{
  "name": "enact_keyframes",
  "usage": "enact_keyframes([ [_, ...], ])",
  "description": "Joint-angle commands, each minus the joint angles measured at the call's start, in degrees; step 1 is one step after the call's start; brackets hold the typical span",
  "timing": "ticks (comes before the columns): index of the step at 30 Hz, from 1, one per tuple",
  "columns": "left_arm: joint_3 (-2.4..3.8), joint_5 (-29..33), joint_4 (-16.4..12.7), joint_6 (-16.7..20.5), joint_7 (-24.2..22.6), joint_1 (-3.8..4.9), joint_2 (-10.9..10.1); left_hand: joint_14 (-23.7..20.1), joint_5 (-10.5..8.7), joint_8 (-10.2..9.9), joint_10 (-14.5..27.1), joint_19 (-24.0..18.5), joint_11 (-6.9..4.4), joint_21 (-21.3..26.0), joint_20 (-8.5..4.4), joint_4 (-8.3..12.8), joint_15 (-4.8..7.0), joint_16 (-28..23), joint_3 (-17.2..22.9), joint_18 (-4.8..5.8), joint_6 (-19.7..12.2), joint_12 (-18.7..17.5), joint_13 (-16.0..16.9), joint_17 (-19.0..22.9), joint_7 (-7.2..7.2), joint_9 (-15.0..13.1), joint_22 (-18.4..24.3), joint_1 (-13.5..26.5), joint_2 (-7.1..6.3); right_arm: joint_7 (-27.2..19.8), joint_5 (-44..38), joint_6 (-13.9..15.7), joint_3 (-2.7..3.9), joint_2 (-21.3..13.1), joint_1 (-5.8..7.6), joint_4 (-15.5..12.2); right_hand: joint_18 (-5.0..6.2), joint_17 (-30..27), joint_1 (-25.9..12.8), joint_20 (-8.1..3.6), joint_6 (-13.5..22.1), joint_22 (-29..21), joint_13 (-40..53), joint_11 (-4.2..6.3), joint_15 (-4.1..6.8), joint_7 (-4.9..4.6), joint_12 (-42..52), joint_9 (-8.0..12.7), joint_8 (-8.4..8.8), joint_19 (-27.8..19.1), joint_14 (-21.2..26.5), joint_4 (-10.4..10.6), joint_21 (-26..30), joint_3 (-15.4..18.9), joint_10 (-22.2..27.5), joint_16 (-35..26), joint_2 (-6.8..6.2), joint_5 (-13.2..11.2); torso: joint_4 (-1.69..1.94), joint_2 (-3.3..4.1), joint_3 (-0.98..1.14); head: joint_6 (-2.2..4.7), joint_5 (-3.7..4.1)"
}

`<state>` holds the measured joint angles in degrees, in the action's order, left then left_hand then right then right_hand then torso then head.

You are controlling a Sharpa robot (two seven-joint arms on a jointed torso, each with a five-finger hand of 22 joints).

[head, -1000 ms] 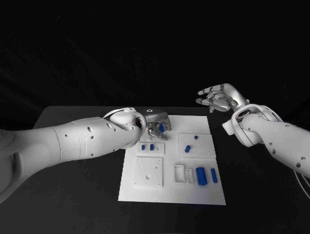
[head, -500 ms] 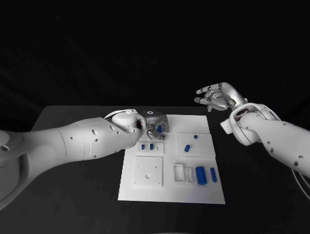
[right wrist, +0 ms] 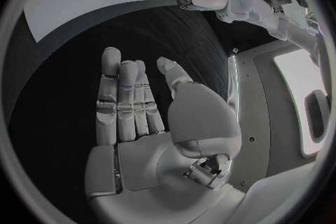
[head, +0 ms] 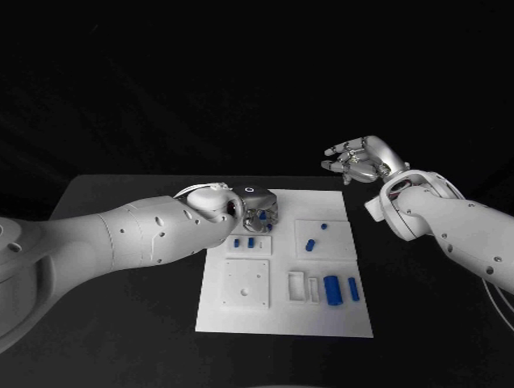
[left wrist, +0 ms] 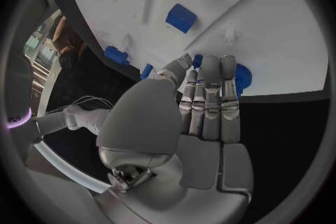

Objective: Assemble the parts on the task board

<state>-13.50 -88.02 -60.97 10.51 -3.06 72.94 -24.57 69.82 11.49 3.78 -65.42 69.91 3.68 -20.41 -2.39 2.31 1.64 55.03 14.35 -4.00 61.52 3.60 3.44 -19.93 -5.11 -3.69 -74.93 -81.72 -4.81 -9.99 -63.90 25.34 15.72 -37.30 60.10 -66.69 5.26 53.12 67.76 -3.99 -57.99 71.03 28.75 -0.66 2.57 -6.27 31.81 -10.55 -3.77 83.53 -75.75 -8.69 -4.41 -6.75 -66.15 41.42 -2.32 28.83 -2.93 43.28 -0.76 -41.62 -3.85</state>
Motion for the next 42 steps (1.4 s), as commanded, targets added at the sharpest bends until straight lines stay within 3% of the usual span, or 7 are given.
enact_keyframes([
  [1,0.03,-0.5,0.3,-1.4,0.0,-0.16,0.3,0.4,0.24,-0.2,-0.4,0.0,0.0,-0.4,-0.4,0.0,0.15,0.4,0.4,-0.99,0.4,-0.3,-0.1,-0.1,-0.04,0.0,-1.3,0.7,0.05,-0.6,0.5,-0.1,0.04,0.1,-0.01,0.0,0.15,-2.1,-0.4,0.09,-0.5,-1.7,-3.0,0.01,0.25,-0.15,-3.7,0.1,0.09,-0.7,0.0,0.1,0.6,-0.4,-1.8,-2.1,-0.1,-0.3,0.01,0.02,0.05,-0.02,0.0],
  [7,0.03,-0.5,1.0,-1.7,0.3,-0.42,0.7,0.4,0.13,-0.2,-0.3,-0.3,0.04,-1.3,-0.44,0.3,0.16,0.5,1.1,-0.99,0.3,-0.3,-0.1,0.0,-0.05,0.0,-1.3,1.1,-0.2,-0.7,1.4,-0.1,0.04,0.1,-0.01,0.0,-0.07,-6.3,-0.3,0.26,-0.5,-8.3,-6.5,-0.25,0.04,-0.22,-8.5,0.6,0.21,-1.1,0.0,0.1,0.6,-0.3,-3.4,-4.6,-0.01,-0.4,0.05,0.0,0.07,-0.07,0.04],
  [13,0.04,-0.5,1.7,-1.4,0.5,-0.77,1.1,0.5,-0.04,-0.2,0.4,-0.5,0.25,-1.7,-0.33,0.4,0.06,0.7,1.1,-1.09,-0.4,-0.3,-0.1,0.0,-0.13,0.0,-1.3,1.2,-0.43,-0.8,2.2,0.0,0.04,0.2,-0.01,0.1,-0.19,-9.8,-0.2,0.71,-0.6,-18.2,-10.6,-0.72,-0.33,-0.25,-12.3,0.6,0.05,-1.8,-1.1,0.1,0.5,-0.4,-4.6,-10.5,0.11,-0.4,-0.01,0.01,0.06,-0.04,0.07],
  [23,0.06,-0.5,2.4,-1.3,0.4,-1.14,1.6,0.5,-0.42,-0.2,0.4,-0.6,0.24,-1.8,-0.26,0.1,0.03,0.8,1.1,-1.2,-0.7,-0.2,-0.1,0.0,0.01,0.0,-1.2,1.5,-0.27,-0.9,2.6,0.0,0.04,0.3,-0.01,0.2,-0.32,-9.7,-0.2,0.68,-0.5,-21.3,-11.5,-0.65,-0.42,-0.34,-12.7,0.8,0.15,-1.4,-1.3,0.0,0.4,-0.1,-4.8,-11.5,0.09,-0.4,0.01,0.04,0.08,-0.1,0.21],
  [29,0.06,-0.5,2.7,-1.5,0.4,-1.35,1.7,1.4,-0.63,0.0,-3.1,-0.1,-0.43,-2.2,-0.53,-0.4,0.36,1.6,1.1,-1.17,1.8,-0.1,0.0,-0.2,-0.14,-0.2,-1.2,1.1,0.99,-0.9,2.7,-0.1,0.04,0.4,-0.01,0.3,-0.32,-9.7,-0.2,0.68,-0.5,-21.3,-11.5,-0.65,-0.42,-0.34,-12.7,0.8,0.15,-1.4,-1.3,0.0,0.4,-0.1,-4.8,-11.5,0.09,-0.4,0.04,0.02,0.05,-0.14,0.33],
  [36,0.07,-0.5,2.7,-2.1,0.6,-1.44,1.7,4.8,-0.38,0.1,-9.4,1.0,-1.75,-3.4,-1.02,1.0,0.78,4.6,-1.0,-1.32,6.9,-0.1,0.2,-1.9,-0.05,-0.5,-1.3,-1.0,3.24,-0.9,2.7,-0.1,0.04,0.5,-0.01,0.3,-0.43,-9.1,-0.2,0.63,-0.6,-24.2,-12.1,-0.65,-0.41,-0.35,-12.6,0.9,0.16,-0.9,-1.6,0.0,0.1,0.1,-4.9,-12.2,0.16,-0.5,0.06,-0.04,0.04,-0.2,0.42],
  [42,0.07,-0.5,2.6,-1.0,0.9,-1.49,1.6,4.9,-0.17,-0.1,-11.1,1.2,-2.26,-4.7,-1.35,2.2,1.04,8.0,-3.7,-1.24,8.7,-0.2,0.2,-4.0,0.22,-0.5,-1.3,-1.4,5.03,-1.0,2.7,-0.2,0.04,0.5,-0.01,0.4,-0.42,-9.1,-0.2,0.64,-0.6,-24.4,-12.1,-0.66,-0.42,-0.36,-12.6,0.9,0.16,-0.9,-1.6,0.1,0.1,0.2,-4.8,-12.3,0.18,-0.5,0.1,-0.03,0.06,-0.19,0.39],
])
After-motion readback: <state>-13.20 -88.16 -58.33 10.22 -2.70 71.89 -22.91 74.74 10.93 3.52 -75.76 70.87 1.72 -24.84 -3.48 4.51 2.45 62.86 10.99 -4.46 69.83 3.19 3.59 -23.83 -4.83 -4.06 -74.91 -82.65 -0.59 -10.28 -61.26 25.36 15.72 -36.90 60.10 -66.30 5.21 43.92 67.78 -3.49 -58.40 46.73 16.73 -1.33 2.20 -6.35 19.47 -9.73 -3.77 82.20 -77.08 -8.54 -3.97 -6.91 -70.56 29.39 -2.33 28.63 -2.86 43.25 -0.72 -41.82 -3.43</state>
